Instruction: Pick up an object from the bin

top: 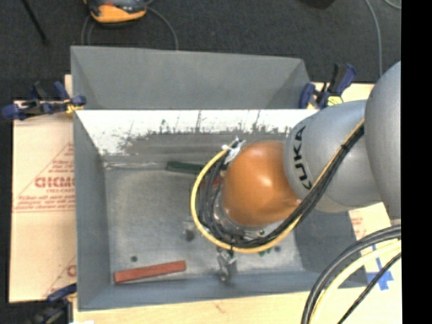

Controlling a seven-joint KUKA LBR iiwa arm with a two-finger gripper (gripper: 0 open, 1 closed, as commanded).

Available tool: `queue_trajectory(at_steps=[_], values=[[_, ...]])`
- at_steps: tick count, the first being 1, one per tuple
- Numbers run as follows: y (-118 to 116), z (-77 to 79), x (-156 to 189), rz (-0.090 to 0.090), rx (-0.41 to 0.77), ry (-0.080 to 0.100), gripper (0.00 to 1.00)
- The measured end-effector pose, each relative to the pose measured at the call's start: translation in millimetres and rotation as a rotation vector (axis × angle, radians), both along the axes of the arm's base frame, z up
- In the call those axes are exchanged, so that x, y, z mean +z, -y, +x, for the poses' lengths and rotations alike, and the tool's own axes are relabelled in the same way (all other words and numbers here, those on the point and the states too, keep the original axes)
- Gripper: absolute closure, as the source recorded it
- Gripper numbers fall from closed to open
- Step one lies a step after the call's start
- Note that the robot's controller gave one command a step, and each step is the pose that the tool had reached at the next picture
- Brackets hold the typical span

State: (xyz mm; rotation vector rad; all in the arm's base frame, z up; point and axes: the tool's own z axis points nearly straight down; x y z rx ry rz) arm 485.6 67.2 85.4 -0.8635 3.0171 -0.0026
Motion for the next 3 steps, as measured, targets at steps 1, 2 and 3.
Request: queue_trajectory(at_steps=[1, 2, 3], values=[[-88.2, -3.5, -8.6, 0.005, 0.000, 0.003, 1.00], [-88.2, -3.6, -8.6, 0.005, -0.002, 0.002, 1.00], [-80.0, 17.0, 131.9, 0.003, 0.044, -0.001, 1.00]])
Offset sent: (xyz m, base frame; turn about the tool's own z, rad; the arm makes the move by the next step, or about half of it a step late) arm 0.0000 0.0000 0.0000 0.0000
